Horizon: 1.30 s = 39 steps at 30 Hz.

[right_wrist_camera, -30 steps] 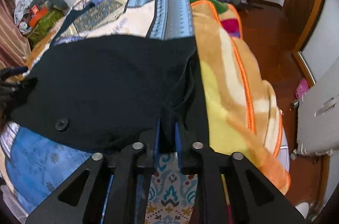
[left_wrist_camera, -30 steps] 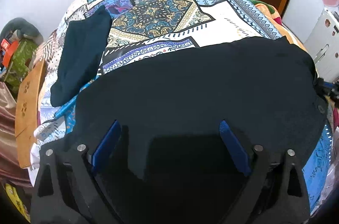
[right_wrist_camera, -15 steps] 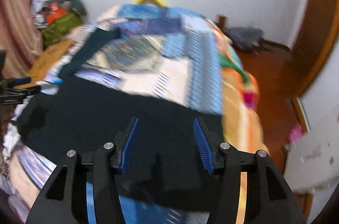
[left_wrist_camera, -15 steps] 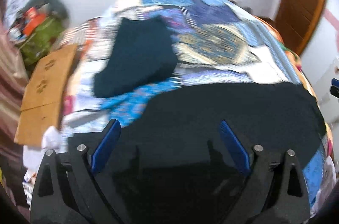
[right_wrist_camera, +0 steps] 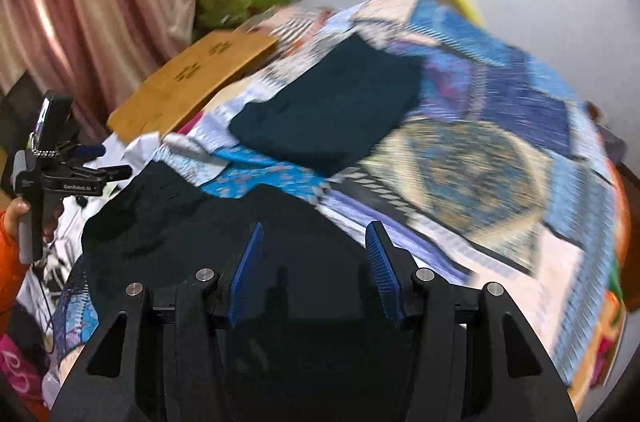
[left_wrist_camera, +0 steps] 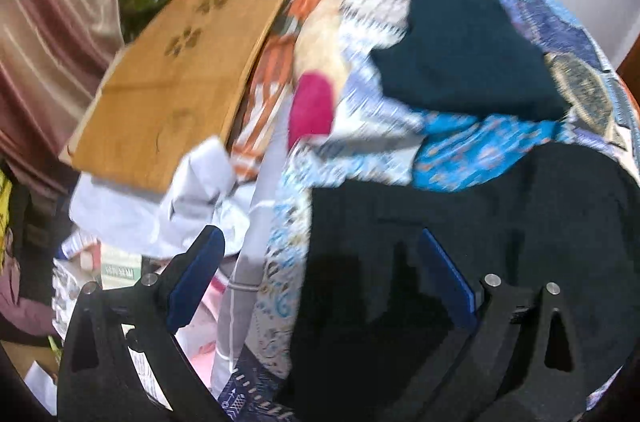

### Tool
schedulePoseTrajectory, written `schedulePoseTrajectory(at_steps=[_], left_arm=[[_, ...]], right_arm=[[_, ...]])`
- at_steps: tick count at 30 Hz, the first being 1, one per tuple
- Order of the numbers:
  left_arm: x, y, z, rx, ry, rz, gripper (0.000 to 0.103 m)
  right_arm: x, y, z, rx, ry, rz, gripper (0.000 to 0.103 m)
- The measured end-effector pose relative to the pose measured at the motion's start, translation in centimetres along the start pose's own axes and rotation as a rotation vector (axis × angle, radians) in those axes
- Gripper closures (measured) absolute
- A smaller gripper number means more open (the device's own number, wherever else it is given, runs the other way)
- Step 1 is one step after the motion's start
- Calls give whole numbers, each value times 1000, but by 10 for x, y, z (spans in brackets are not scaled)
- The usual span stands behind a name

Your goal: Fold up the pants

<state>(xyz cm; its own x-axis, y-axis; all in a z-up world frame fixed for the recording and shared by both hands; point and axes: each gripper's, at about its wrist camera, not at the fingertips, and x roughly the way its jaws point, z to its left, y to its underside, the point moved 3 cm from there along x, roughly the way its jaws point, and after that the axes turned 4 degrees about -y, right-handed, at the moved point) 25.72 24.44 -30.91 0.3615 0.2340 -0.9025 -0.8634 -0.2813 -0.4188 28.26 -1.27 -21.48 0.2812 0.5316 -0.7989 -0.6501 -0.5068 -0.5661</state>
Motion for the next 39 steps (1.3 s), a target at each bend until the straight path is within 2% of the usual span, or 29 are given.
schedulePoseTrajectory(at_steps=[4,6,8,10,13,14,15,17,21,26,30,33,36,39], left_arm=[[22,12,11,-21,45,32,6],[29,17,10,-14,75,32,14],[33,20,4,-5,113,43,33],[36,24,-2,3,166,52,46],[30,26,-9,16,167,29,50],[29,27,-9,16,167,22,53],[27,29,-10,16,167,14,55],[24,31,-10,22,156,-7,68],[22,37,-12,47,103,-47,70],[25,42,-11,54,43,-61,71],[28,48,-9,50,-5,-61,71],[25,49,-5,44,2,-57,71],[11,48,5,18,25,-29,71],[-18,48,17,-3,21,-68,68]], right_arm=[[55,-17,12,-34,-51,106,54],[77,-22,16,-46,-64,148,54],[97,-27,18,-59,-75,189,54],[115,-29,21,-73,-92,228,54],[134,-27,25,-89,-110,288,54],[137,-27,26,-94,-104,290,58],[139,-26,27,-97,-96,293,68],[140,-27,25,-83,-81,286,83],[134,-27,29,-111,-89,264,95],[125,-30,36,-183,-22,204,98],[127,-35,31,-156,12,193,98],[126,-33,34,-162,37,205,96],[104,-38,33,-102,37,173,92],[69,-40,35,-61,6,133,87]])
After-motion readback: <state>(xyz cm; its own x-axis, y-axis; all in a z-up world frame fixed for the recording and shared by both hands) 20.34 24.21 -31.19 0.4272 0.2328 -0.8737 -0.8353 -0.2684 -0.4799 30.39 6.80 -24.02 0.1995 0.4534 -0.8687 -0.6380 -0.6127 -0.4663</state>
